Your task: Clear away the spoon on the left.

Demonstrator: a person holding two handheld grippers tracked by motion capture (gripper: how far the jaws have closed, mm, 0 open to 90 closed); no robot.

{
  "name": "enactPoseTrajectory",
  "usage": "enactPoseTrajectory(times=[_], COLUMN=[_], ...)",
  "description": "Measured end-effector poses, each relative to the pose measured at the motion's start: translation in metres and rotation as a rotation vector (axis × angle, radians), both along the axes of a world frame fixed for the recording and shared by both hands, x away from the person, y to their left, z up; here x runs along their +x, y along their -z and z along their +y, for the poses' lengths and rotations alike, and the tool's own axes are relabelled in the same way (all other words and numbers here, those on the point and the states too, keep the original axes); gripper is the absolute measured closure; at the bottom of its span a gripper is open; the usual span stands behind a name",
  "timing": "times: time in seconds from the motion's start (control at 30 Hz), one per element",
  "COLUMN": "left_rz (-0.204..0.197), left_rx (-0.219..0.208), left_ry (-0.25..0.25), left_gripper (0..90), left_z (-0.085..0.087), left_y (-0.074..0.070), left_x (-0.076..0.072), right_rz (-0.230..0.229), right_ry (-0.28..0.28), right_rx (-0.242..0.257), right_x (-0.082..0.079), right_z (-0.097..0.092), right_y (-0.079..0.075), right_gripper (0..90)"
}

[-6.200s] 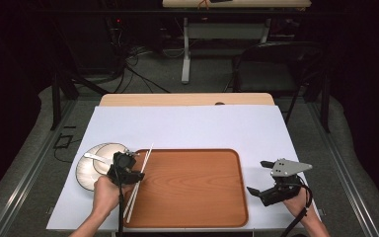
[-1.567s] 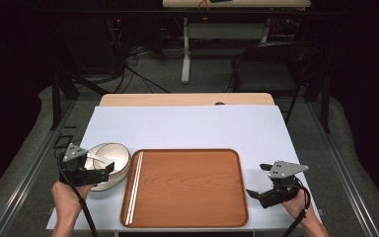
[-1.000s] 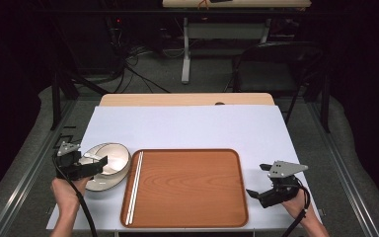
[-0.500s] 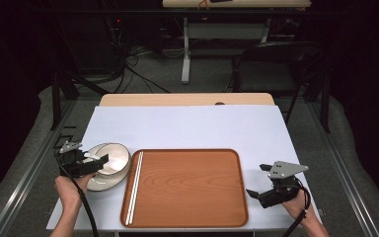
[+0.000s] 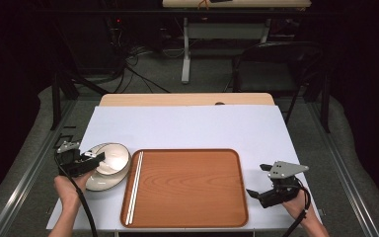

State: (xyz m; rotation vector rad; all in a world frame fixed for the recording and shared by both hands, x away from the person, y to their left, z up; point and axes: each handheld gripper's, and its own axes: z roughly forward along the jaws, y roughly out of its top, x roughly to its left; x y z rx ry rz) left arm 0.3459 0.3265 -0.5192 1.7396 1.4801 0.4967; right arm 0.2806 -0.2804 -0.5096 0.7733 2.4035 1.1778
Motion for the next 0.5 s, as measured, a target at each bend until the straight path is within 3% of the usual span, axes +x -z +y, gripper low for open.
enactPoseTrajectory(times=[0.5], left_rz=[-0.024], left_rx=[0.023], left_ry=[0.004], left_gripper=[53.8], left_z=[-0.0020], left_y=[-0.0014], left_x=[0.0006], right_rz=[-0.001], right_ry=[0.001], right_rx=[0.000], right_x=[-0.0001], right_z=[-0.0003], right_y=[-0.0001], right_gripper=[4.4])
